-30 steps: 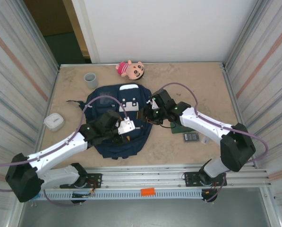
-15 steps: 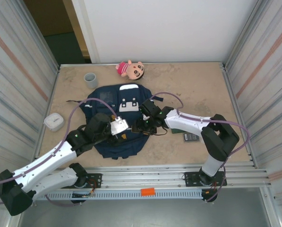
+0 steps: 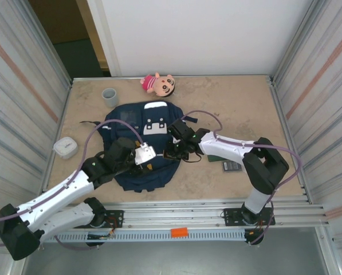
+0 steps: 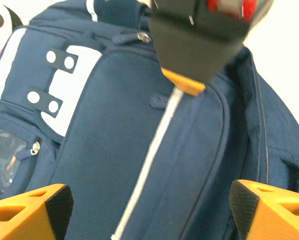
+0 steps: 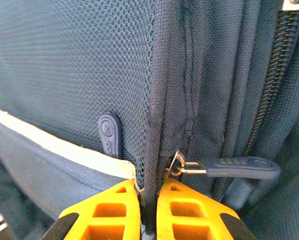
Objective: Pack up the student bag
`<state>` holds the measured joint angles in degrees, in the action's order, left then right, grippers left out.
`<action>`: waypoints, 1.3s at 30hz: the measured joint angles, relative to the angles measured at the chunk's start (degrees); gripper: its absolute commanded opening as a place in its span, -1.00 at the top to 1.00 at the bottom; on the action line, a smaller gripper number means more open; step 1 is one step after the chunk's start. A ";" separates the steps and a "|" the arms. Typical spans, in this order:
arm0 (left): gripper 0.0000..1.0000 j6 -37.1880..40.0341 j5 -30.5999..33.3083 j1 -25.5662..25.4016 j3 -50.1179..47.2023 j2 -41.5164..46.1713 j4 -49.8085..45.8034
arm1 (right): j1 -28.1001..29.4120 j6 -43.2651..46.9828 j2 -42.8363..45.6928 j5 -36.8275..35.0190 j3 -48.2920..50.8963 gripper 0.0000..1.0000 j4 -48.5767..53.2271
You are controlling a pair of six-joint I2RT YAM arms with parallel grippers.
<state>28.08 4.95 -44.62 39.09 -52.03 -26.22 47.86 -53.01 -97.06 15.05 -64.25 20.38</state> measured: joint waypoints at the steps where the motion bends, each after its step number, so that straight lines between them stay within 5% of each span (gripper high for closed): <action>1: -0.69 0.46 0.28 0.00 0.04 -0.20 -0.68 | -0.31 -0.02 1.27 0.28 0.00 1.00 -0.22; 16: -0.77 4.22 1.51 0.00 3.19 -2.99 0.57 | -4.09 -0.57 7.96 5.95 -1.01 1.00 -2.36; 32: -0.72 8.44 -11.37 9.81 5.95 -9.27 2.14 | -4.83 -0.57 8.09 7.91 -1.01 1.00 -3.56; 39: -0.02 9.64 -14.10 9.62 7.65 -15.56 2.93 | -5.16 -0.57 8.94 8.35 -1.01 1.00 -4.74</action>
<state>37.71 -9.15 -35.00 46.74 -67.59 -23.29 42.70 -53.58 -88.12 23.40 -65.25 15.64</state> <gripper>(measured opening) 0.607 0.078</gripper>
